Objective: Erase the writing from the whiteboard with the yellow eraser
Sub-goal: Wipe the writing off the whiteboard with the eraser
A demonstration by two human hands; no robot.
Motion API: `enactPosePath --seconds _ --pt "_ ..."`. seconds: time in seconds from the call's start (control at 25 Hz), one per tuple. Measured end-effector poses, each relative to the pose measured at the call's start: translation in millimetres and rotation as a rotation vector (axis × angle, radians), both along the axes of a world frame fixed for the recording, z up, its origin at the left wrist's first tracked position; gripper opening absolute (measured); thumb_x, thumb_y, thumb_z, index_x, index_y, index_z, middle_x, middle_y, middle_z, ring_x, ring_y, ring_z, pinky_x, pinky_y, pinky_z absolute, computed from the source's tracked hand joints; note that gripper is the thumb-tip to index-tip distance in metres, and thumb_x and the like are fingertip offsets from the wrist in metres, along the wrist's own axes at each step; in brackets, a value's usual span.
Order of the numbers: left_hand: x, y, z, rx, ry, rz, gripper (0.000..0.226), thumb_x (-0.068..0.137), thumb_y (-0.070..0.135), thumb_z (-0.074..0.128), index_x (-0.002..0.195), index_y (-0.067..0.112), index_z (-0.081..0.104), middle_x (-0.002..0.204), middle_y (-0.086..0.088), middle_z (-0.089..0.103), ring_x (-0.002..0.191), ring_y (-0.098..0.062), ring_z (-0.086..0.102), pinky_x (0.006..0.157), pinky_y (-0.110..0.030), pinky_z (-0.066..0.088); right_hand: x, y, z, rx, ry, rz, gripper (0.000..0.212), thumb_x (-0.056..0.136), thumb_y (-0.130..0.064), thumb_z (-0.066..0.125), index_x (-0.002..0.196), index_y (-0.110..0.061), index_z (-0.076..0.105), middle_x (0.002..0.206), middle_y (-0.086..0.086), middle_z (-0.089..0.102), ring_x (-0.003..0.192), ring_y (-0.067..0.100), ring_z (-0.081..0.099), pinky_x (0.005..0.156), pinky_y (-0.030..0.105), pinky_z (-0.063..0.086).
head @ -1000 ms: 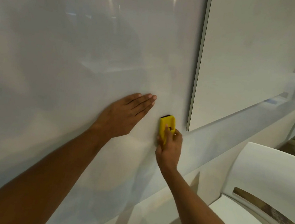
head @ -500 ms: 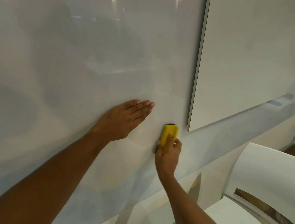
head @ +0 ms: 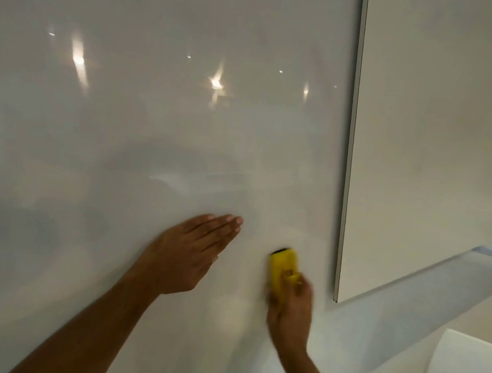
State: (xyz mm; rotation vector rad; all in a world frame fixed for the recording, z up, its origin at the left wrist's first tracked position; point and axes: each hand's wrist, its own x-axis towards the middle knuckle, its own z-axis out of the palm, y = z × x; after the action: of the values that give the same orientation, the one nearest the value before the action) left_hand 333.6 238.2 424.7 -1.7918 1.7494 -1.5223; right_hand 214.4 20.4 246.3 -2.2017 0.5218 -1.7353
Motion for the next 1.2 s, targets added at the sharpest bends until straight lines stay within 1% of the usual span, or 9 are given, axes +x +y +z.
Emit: enactPosePath --seconds 0.08,0.2,0.36,0.48,0.64,0.8,0.96,1.12,1.2 --pt "2.0 10.9 5.6 -0.016 -0.001 0.019 0.060 0.106 0.025 0.034 0.162 0.003 0.037 0.172 -0.012 0.031 0.159 -0.025 0.032 0.127 -0.042 0.024 0.5 10.8 -7.8 -0.226 0.110 0.086 0.051 0.091 -0.027 0.058 0.141 -0.033 0.050 0.132 0.016 0.056 0.108 0.036 0.056 0.089 0.039 0.050" --pt "5.9 29.2 5.5 -0.023 -0.009 0.035 0.061 0.106 0.025 0.035 0.163 0.004 0.035 0.173 -0.011 0.030 0.160 -0.024 0.031 0.127 -0.042 0.024 10.7 43.1 0.4 0.388 -0.124 0.041 0.054 0.088 -0.028 0.054 0.141 -0.029 0.045 0.124 0.026 0.056 0.107 0.046 0.058 0.087 0.050 0.054" --pt "17.2 75.2 6.1 -0.049 -0.009 0.066 0.063 0.105 0.024 0.040 0.165 0.006 0.031 0.174 -0.009 0.026 0.161 -0.023 0.026 0.129 -0.041 0.023 16.4 88.4 -9.9 -0.084 0.091 0.091 0.058 0.087 -0.026 0.050 0.145 -0.027 0.047 0.129 0.025 0.055 0.098 0.040 0.054 0.076 0.045 0.053" --pt "19.8 122.0 -2.0 -0.120 0.015 0.112 0.064 0.104 0.022 0.046 0.165 0.009 0.032 0.174 -0.007 0.026 0.161 -0.021 0.027 0.130 -0.039 0.022 26.3 114.1 10.0 0.303 -0.063 0.090 0.059 0.086 -0.029 0.047 0.145 -0.024 0.044 0.119 0.029 0.057 0.096 0.046 0.058 0.079 0.050 0.055" --pt "19.5 174.9 -30.8 -0.162 0.085 0.211 0.074 0.097 0.016 0.061 0.165 0.010 0.034 0.174 -0.005 0.027 0.162 -0.019 0.025 0.131 -0.038 0.022 38.0 169.4 8.6 -0.403 0.130 0.263 0.067 0.084 -0.013 0.059 0.147 -0.033 0.048 0.123 0.020 0.062 0.095 0.042 0.063 0.075 0.042 0.048" --pt "21.7 221.6 -58.4 -0.240 0.163 0.250 0.076 0.095 0.011 0.067 0.164 0.012 0.037 0.174 -0.003 0.029 0.161 -0.018 0.027 0.131 -0.036 0.021 49.1 218.0 19.3 0.147 -0.026 0.193 0.067 0.080 -0.005 0.067 0.144 -0.021 0.055 0.118 0.026 0.059 0.095 0.044 0.056 0.074 0.047 0.047" --pt "14.4 248.8 -76.1 -0.337 0.227 0.329 0.075 0.094 0.008 0.066 0.164 0.013 0.039 0.172 -0.003 0.032 0.159 -0.018 0.031 0.129 -0.036 0.023 47.2 272.2 -23.3 -0.554 0.226 0.333 0.068 0.074 -0.007 0.068 0.138 -0.029 0.060 0.128 0.018 0.057 0.091 0.036 0.060 0.074 0.037 0.040" --pt "17.4 282.0 -85.4 -0.496 0.254 0.355 0.060 0.106 0.016 0.055 0.163 0.012 0.039 0.171 -0.004 0.034 0.158 -0.019 0.035 0.127 -0.039 0.030 58.7 305.7 -24.5 -0.279 0.221 0.300 0.065 0.076 -0.006 0.062 0.136 -0.030 0.062 0.128 0.019 0.060 0.093 0.036 0.057 0.074 0.038 0.043" --pt "17.8 296.1 -94.5 -0.564 0.274 0.390 0.058 0.107 0.018 0.052 0.163 0.011 0.039 0.172 -0.005 0.031 0.159 -0.020 0.032 0.128 -0.040 0.028 62.3 327.3 -35.1 -0.602 0.297 0.372 0.064 0.078 -0.006 0.055 0.138 -0.029 0.059 0.125 0.020 0.059 0.091 0.038 0.060 0.076 0.040 0.045"
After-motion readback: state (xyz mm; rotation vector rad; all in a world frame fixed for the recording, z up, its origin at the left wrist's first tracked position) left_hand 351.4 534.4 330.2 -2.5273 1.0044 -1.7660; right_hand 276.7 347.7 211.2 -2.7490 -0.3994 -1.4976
